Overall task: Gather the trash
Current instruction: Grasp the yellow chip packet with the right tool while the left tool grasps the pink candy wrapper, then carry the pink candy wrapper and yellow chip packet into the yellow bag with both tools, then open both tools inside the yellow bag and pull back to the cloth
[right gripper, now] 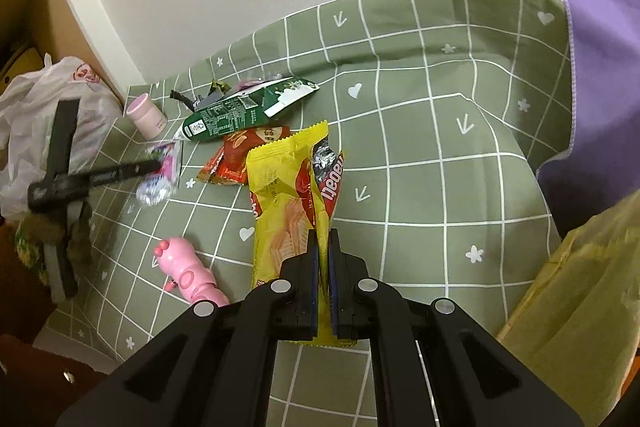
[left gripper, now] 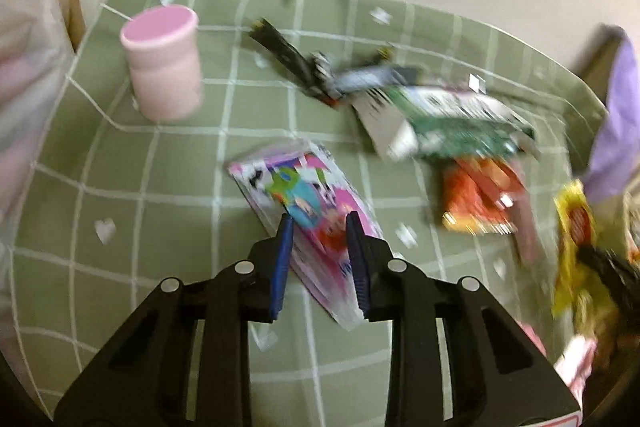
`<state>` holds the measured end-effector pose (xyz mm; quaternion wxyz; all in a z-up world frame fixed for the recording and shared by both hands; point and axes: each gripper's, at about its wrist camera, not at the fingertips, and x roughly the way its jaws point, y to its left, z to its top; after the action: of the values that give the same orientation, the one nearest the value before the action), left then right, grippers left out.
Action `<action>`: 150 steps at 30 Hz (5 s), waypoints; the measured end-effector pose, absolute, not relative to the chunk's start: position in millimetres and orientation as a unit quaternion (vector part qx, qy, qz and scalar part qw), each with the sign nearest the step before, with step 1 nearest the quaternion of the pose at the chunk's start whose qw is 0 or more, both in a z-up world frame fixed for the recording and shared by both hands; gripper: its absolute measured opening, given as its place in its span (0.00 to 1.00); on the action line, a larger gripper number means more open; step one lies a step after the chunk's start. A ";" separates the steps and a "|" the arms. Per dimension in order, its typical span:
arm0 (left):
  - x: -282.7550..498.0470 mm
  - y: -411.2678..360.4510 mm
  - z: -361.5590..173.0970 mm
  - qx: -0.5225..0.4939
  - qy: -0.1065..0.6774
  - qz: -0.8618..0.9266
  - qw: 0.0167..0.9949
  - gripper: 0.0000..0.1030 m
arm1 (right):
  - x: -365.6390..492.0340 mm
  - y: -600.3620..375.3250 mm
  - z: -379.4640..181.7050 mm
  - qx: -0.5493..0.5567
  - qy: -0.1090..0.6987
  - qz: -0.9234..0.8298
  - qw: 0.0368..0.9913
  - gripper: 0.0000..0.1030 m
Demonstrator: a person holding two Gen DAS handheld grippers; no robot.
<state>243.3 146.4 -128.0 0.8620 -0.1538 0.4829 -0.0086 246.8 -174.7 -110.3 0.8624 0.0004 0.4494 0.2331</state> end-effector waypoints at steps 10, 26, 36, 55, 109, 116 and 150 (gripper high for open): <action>236.6 171.2 -118.8 -0.223 0.454 0.029 0.862 0.45 | 233.1 -172.6 -111.6 -0.008 0.445 0.249 0.860 0.06; 256.2 136.0 -117.6 -0.131 0.466 0.042 0.874 0.21 | 192.3 -203.5 -97.8 0.001 0.431 0.227 0.873 0.06; 219.8 98.1 10.0 -0.123 0.323 -0.014 0.938 0.21 | 177.7 -225.1 -32.8 -0.017 0.355 0.212 0.910 0.06; 202.2 -106.2 106.0 -0.025 0.210 -0.200 0.957 0.21 | 116.8 -345.6 48.3 -0.010 0.261 0.073 0.962 0.06; 253.2 -294.4 -44.9 0.040 0.398 -0.336 0.853 0.23 | 157.6 -421.6 -38.5 -0.009 0.391 0.038 0.919 0.07; 247.9 -288.3 -43.1 0.045 0.397 -0.343 0.850 0.25 | 151.5 -421.0 -43.0 -0.017 0.402 0.005 0.915 0.07; 226.9 -132.8 -21.5 -0.063 0.360 -0.254 0.896 0.51 | 132.1 -362.1 2.7 0.016 0.312 0.025 0.950 0.32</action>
<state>226.9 -132.8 -21.5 0.8955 -0.0634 0.3599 -0.2538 132.1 -362.1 2.7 0.9497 0.0165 0.3116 0.0254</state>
